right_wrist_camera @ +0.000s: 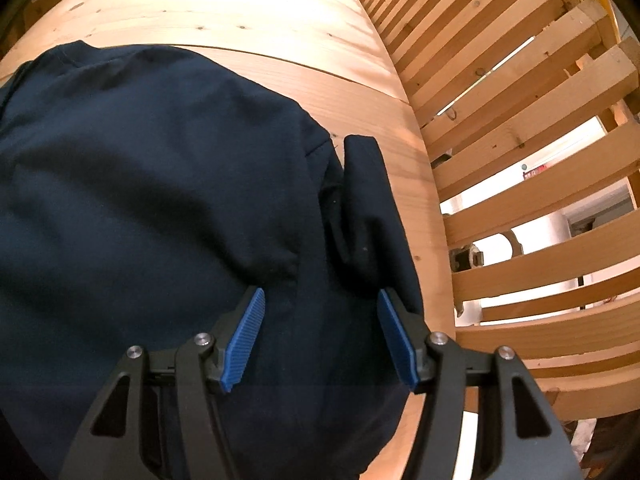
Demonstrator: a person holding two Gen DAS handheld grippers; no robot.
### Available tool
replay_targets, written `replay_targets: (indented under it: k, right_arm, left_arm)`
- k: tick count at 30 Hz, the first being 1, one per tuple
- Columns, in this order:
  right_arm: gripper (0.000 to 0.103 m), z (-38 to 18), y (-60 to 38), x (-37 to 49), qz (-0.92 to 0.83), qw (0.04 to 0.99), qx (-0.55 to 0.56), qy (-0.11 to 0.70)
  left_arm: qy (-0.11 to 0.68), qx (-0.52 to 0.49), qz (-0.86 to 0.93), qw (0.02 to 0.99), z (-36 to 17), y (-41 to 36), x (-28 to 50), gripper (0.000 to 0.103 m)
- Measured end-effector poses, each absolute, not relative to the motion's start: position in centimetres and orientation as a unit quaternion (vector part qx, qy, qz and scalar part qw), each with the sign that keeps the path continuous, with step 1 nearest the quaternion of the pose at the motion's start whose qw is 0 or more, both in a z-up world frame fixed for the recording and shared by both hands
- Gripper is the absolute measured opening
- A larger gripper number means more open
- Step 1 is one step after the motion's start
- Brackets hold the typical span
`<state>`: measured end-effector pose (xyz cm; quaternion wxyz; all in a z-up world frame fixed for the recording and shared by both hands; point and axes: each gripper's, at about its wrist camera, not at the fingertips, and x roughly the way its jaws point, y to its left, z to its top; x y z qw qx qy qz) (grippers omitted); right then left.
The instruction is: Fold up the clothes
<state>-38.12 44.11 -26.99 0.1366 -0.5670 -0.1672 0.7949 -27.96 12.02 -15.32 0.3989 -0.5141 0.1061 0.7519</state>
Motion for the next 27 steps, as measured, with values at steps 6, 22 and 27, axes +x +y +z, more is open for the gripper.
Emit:
replay_targets:
  k: [6,22,27]
  right_arm:
    - [0.057,-26.9,44.3,-37.9,0.799,0.134,-0.565,-0.155]
    - [0.057,-27.1,44.2,-37.6,0.806,0.128,-0.555,-0.158]
    - [0.057,-27.1,44.2,-37.7,0.807,0.127,-0.554,-0.157]
  left_arm:
    - [0.111,-0.507,0.740,0.427,-14.5,14.8,-27.5,0.034]
    - [0.242,-0.494,0.736,0.394,-19.0,23.9,-27.9,0.035]
    - [0.235,-0.492,0.731,0.410,-18.8,23.8,-27.7,0.020]
